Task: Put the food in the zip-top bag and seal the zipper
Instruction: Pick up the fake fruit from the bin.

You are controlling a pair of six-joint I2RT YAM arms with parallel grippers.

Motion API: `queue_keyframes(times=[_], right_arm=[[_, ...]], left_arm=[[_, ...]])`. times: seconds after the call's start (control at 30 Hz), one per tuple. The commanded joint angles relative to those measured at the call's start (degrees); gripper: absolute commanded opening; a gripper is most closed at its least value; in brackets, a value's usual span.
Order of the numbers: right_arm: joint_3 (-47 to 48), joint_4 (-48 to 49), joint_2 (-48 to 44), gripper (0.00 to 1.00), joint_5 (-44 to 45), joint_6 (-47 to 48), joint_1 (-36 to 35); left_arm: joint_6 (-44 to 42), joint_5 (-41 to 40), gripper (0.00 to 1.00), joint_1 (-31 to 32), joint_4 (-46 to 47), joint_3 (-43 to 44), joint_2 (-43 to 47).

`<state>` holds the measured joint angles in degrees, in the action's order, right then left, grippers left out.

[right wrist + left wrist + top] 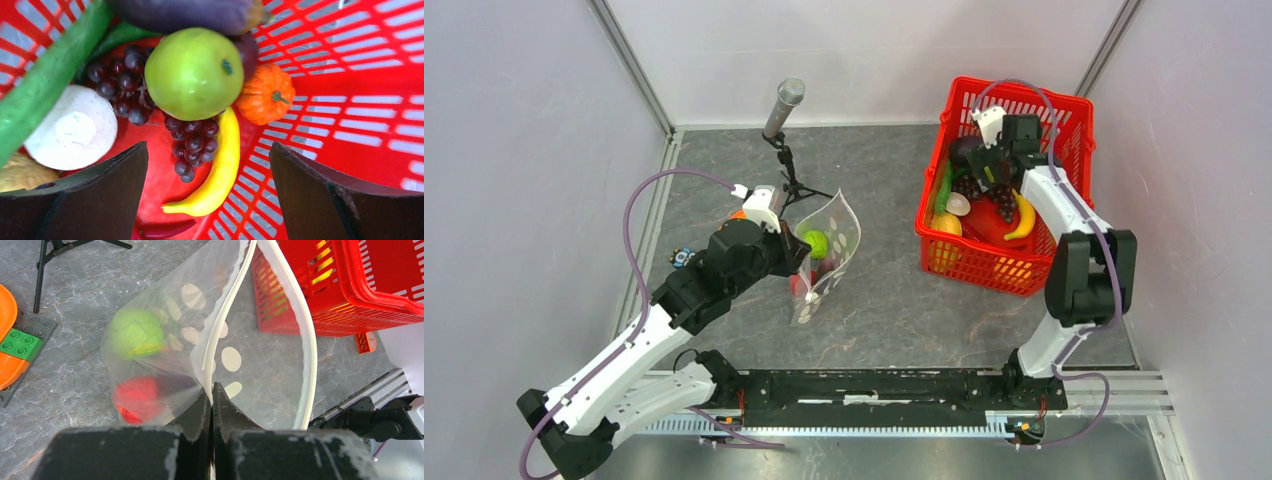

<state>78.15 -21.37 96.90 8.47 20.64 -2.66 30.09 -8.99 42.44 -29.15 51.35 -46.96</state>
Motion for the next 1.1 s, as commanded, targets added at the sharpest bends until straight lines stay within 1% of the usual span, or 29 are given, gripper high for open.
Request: queue_keyframes(times=[0.0, 0.03, 0.1, 0.23, 0.27, 0.33, 0.43, 0.53, 0.63, 0.7, 0.73, 0.77, 0.87, 0.93, 1.07], right_arm=[[0.9, -4.5, 5.0, 0.95, -2.7, 10.5, 0.7], [-0.1, -3.1, 5.2, 0.95, -3.3, 10.5, 1.1], [-2.0, 1.2, 5.3, 0.96, -7.8, 10.8, 2.1], [-3.6, 6.4, 6.1, 0.96, -7.5, 12.1, 2.3], [-4.4, 8.1, 6.6, 0.96, -9.1, 12.9, 2.3], [-3.6, 5.6, 8.5, 0.95, -13.7, 15.9, 2.3], [-2.7, 6.3, 11.4, 0.94, -12.0, 15.6, 4.2], [-1.4, 4.7, 14.2, 0.92, -13.2, 14.1, 4.6], [-3.9, 8.3, 15.5, 0.91, -12.6, 13.0, 4.6], [-4.1, 9.7, 17.0, 0.87, -11.4, 11.3, 4.7], [-3.8, 9.5, 18.0, 0.84, -11.3, 10.4, 4.8], [-3.0, 8.8, 18.9, 0.77, -11.6, 9.8, 4.8], [-0.3, 5.5, 20.3, 0.53, -13.8, 8.2, 4.8], [-0.6, 4.8, 18.9, 0.34, -15.3, 7.2, 4.8], [-4.2, 6.8, 11.9, 0.21, -18.5, 4.8, 4.8]], left_arm=[[-2.8, -0.5, 0.02, -0.3, 1.5, 0.8, 0.3], [-2.8, -0.3, 0.02, -0.4, 1.5, 0.8, 0.3], [-2.6, -0.1, 0.02, -0.4, 1.5, 0.4, 0.4], [-2.5, 0.1, 0.02, -0.4, 1.4, 0.4, 0.5], [-2.4, 0.1, 0.02, -0.4, 1.5, 0.3, 0.7], [-2.4, -0.2, 0.02, -0.4, 1.6, 0.3, 0.8], [-2.4, -0.4, 0.02, -0.4, 1.4, 0.5, 0.8], [-2.6, -0.5, 0.02, -0.4, 1.5, 0.3, 0.6], [-2.3, -0.4, 0.02, -0.4, 1.5, 0.2, 0.4], [-2.3, -0.2, 0.02, -0.4, 1.6, 0.3, 0.3], [-2.3, -0.1, 0.02, -0.4, 1.5, 0.4, 0.3], [-2.3, 0.0, 0.02, -0.4, 1.5, 0.4, 0.4], [-2.3, -0.3, 0.02, -0.4, 1.4, 0.4, 0.7], [-2.2, -0.5, 0.02, -0.4, 1.4, 0.2, 0.7], [-2.1, 0.1, 0.02, -0.4, 1.4, 0.5, 0.2]])
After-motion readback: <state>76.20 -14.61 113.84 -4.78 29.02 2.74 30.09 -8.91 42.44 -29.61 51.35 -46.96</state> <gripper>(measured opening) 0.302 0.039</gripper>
